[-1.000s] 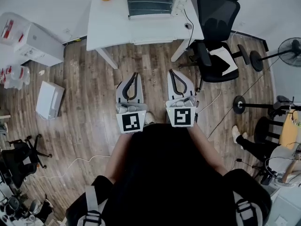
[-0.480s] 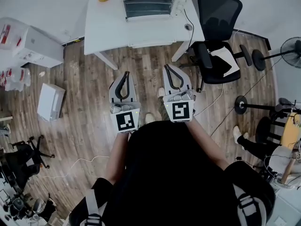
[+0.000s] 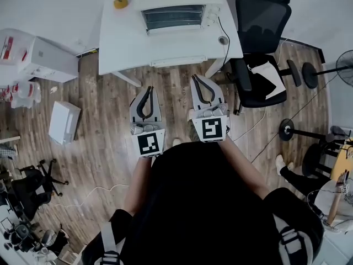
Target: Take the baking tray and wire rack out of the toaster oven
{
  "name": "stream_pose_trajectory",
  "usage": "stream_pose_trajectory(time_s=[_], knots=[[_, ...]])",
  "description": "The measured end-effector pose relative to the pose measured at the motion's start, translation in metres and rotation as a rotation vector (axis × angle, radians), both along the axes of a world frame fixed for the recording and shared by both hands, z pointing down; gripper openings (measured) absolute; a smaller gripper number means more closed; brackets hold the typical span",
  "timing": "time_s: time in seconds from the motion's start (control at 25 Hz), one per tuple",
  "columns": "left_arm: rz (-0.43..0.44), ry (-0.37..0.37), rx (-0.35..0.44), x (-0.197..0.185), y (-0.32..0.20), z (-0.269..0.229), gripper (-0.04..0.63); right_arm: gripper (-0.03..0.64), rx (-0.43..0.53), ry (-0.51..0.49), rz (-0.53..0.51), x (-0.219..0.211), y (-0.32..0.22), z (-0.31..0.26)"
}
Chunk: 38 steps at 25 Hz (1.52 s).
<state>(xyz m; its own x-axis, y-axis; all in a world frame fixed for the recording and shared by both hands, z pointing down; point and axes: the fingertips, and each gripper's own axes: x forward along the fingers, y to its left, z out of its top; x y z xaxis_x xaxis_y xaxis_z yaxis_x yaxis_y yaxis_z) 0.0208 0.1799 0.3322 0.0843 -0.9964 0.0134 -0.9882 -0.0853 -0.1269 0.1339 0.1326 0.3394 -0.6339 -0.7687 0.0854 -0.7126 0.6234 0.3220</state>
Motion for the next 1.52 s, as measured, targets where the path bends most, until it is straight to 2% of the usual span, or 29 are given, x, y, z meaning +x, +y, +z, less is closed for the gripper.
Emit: stream_pose_trajectory(time_s=[0.6,0.88,1.04,1.52], knots=[[-0.024,-0.045,-0.037,0.026,-0.092,0.006,0.029,0.032,-0.044,-0.018,-0.023,0.027,-0.096,0.014],[-0.045,-0.083,-0.077,0.043,-0.121,0.018,0.029,0.032,-0.12,-0.055,-0.042,0.039,-0.129,0.035],[-0.056,-0.079,-0.087,0.045,-0.128,0.023,0.029,0.032,-0.161,-0.047,-0.029,0.044,-0.141,0.051],[-0.034,-0.132,-0.165,0.019,-0.184,0.053,0.029,0.032,-0.116,0.082,-0.015,0.032,-0.189,0.066]])
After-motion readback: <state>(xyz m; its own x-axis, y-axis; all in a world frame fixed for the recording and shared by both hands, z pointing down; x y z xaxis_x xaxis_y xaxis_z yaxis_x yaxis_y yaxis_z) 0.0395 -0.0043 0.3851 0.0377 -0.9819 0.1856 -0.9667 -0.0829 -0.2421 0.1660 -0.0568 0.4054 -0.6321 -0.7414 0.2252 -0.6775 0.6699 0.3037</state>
